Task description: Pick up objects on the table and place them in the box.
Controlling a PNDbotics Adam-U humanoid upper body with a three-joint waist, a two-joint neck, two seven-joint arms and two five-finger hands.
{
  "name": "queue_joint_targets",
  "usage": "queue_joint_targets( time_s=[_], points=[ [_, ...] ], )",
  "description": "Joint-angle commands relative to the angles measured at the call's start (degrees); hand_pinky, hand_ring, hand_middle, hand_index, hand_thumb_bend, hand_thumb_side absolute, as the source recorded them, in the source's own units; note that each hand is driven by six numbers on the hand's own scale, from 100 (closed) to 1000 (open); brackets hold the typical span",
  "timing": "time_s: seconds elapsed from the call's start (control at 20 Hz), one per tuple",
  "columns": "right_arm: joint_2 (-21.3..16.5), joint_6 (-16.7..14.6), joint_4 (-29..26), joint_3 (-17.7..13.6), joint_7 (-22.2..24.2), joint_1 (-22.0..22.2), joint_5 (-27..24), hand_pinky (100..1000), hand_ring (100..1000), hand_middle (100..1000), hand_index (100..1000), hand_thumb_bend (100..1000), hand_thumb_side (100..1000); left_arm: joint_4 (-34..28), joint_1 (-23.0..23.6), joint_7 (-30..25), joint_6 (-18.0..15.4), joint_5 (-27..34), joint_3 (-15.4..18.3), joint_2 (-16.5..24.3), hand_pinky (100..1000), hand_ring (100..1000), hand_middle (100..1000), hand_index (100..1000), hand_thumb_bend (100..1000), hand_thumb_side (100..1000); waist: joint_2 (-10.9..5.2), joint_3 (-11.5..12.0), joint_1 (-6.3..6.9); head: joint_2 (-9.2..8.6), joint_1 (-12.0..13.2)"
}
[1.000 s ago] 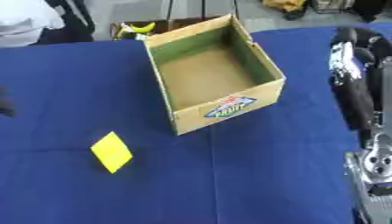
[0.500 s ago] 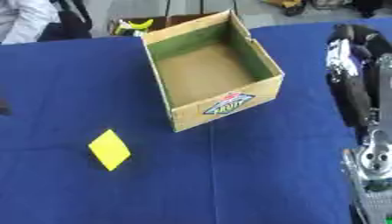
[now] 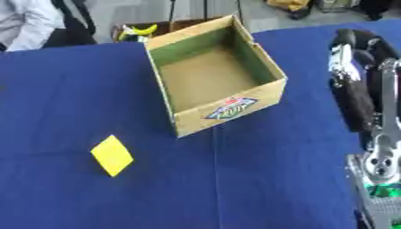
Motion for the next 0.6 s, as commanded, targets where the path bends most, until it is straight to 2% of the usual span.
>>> queue_joint_targets(
  time_s=[0.05, 0.35, 0.45, 0.6],
  points=[
    [-0.92, 0.11, -1.20, 0.20, 0.30, -0.28, 0.17, 931, 1000, 641, 758, 100, 775, -1.10, -0.54, -3.98, -1.72, -3.71, -1.31, 5.25, 440, 591, 685, 932, 488, 959, -1.42, -0.11, 0.06, -0.58, 0.08],
    [-0.97, 0.26, -1.20, 0.55, 0.70, -0.08, 0.08, 932, 1000, 641, 757, 100, 775, -1.10, -1.93, -9.61, -4.22, -4.30, -4.33, 9.47, 429, 613, 733, 956, 534, 913, -1.55, -0.53, 0.41, -2.08, 0.18],
    [-0.99, 0.28, -1.20, 0.64, 0.79, -0.08, 0.06, 932, 1000, 641, 757, 100, 775, -1.10, -2.55, -11.10, -5.23, -4.25, -5.59, 10.90, 384, 597, 760, 958, 535, 889, -1.60, -0.71, 0.47, -2.49, 0.30],
    [-1.02, 0.31, -1.20, 0.79, 0.95, -0.05, 0.01, 932, 1000, 641, 757, 100, 776, -1.10, -3.54, -12.70, -5.98, -4.31, -7.23, 13.14, 389, 624, 840, 959, 532, 847, -1.66, -1.05, 0.58, -3.08, 0.56]
  ],
)
